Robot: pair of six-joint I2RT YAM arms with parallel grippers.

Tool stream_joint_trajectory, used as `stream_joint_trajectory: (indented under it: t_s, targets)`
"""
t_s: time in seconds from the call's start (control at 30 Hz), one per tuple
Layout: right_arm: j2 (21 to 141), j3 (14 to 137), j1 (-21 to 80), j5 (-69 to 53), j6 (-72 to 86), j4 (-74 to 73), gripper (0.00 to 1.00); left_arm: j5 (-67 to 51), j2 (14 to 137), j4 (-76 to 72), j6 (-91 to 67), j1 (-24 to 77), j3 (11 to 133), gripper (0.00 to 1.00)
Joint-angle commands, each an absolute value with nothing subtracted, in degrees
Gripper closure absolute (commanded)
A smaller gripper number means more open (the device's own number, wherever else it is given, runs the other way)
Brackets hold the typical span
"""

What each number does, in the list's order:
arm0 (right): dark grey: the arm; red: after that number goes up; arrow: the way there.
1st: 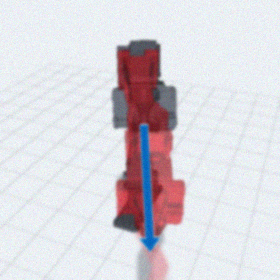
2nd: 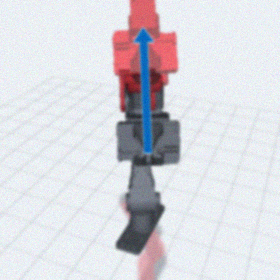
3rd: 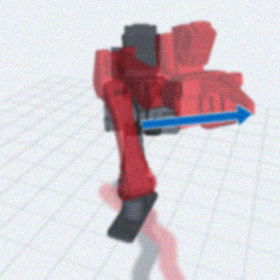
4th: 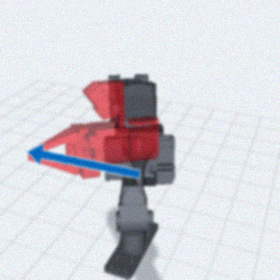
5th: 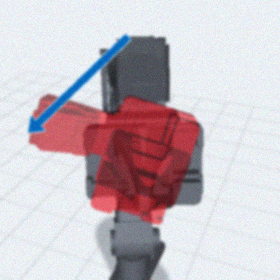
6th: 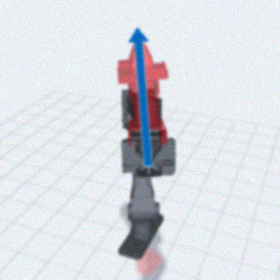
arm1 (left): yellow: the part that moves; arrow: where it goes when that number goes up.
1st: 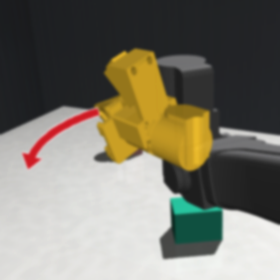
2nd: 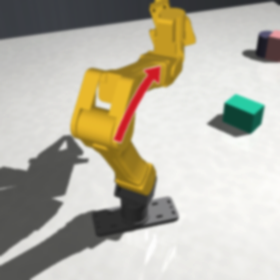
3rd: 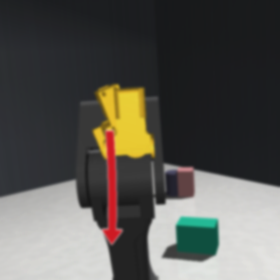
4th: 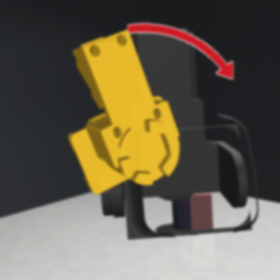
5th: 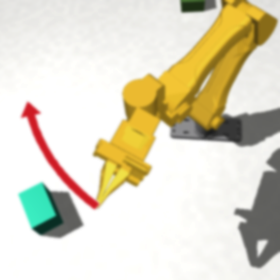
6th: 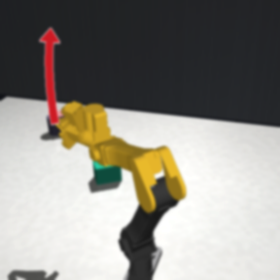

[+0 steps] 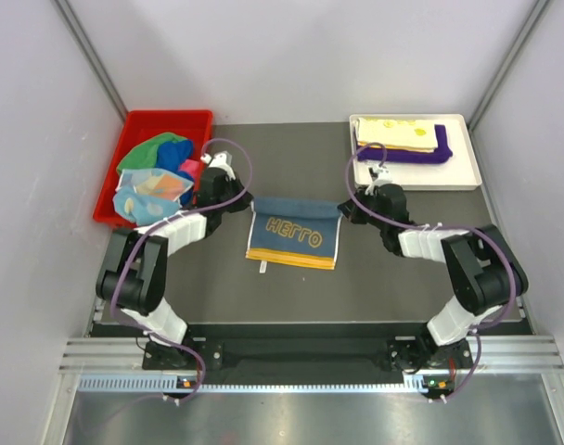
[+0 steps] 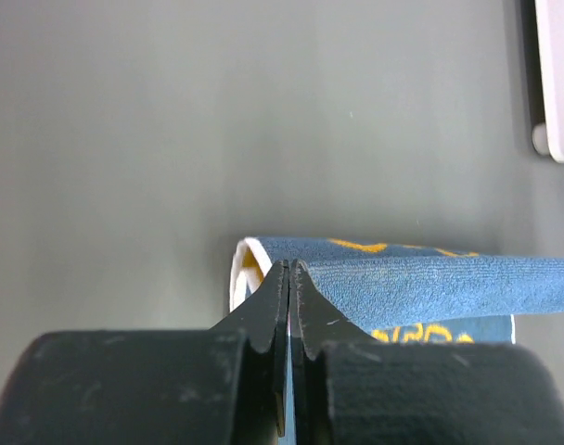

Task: Fold and stack the towels
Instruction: Fold the towel

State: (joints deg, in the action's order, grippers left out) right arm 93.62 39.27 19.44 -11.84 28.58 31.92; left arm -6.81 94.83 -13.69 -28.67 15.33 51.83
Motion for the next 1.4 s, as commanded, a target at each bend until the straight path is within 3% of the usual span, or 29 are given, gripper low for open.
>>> stream_joint_trajectory:
  t_s: [0.0, 0.6, 1.37]
  targets:
    - [88.1, 35.3, 20.8, -10.2, 29.4, 37.0, 0.99, -6.2, 88.9, -18.0, -29.4, 14.9, 48.7, 1.0]
    - [79.4, 24.5, 30.1, -2.7, 31.4, 37.3, 0.99, -8.0, 78.7, -16.8, -31.4, 14.9, 34.5, 1.0]
    - [75.3, 16.8, 34.4, -0.3, 33.4, 40.1, 0.98, -6.3, 72.4, -14.7, -32.8, 17.0, 28.0, 1.0]
